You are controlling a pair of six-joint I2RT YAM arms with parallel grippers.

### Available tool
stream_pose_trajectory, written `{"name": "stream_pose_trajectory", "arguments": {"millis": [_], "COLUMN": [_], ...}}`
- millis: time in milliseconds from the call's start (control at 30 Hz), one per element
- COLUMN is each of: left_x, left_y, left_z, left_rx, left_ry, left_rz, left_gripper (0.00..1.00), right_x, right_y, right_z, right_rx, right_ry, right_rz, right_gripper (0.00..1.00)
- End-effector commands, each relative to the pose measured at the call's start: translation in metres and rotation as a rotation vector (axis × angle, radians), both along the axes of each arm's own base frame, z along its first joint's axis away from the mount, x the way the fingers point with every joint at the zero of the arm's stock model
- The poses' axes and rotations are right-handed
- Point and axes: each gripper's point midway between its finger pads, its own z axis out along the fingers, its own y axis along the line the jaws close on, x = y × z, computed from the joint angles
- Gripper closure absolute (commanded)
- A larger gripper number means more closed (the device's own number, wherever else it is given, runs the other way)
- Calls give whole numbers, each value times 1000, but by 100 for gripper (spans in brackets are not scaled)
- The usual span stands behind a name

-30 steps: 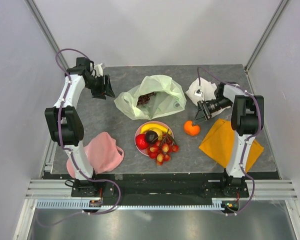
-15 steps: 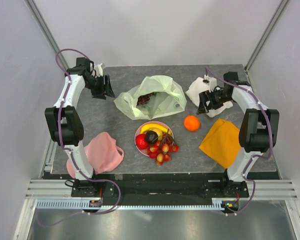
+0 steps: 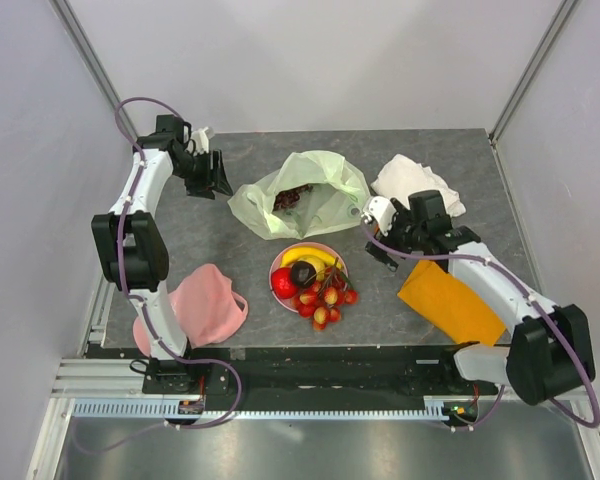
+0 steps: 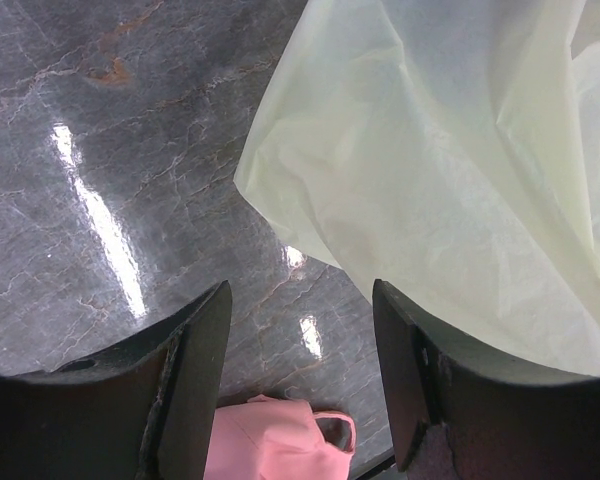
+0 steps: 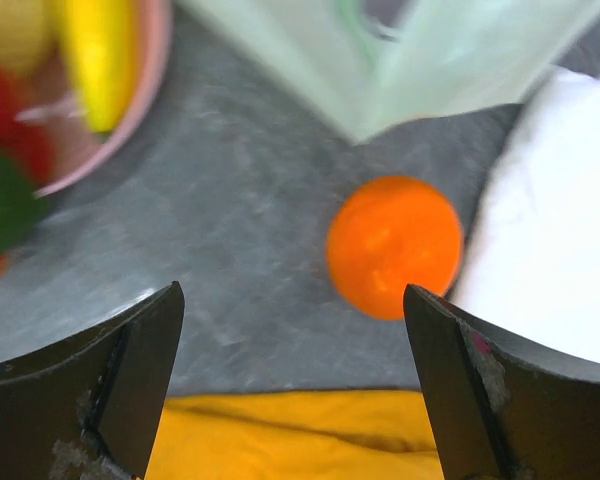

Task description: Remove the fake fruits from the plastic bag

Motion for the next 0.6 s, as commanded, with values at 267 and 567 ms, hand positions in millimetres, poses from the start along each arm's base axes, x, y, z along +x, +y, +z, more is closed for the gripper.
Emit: {"name": "stream_pose_trajectory", "arguments": {"millis": [267, 567], "left_x": [1, -3], "left_y": [-6, -4], "left_z": [22, 22], "left_rx": [-18, -9], "left_ry": [-67, -68], "left_rz": [-38, -35], "left_gripper": [34, 34], "right_x": [82, 100], "right_y": [-18, -50], "right_z": [-18, -54], "right_rx": [-64, -35], "right_ry": [9, 232], "right_rz": [-227, -336], "right_gripper": [2, 7]}}
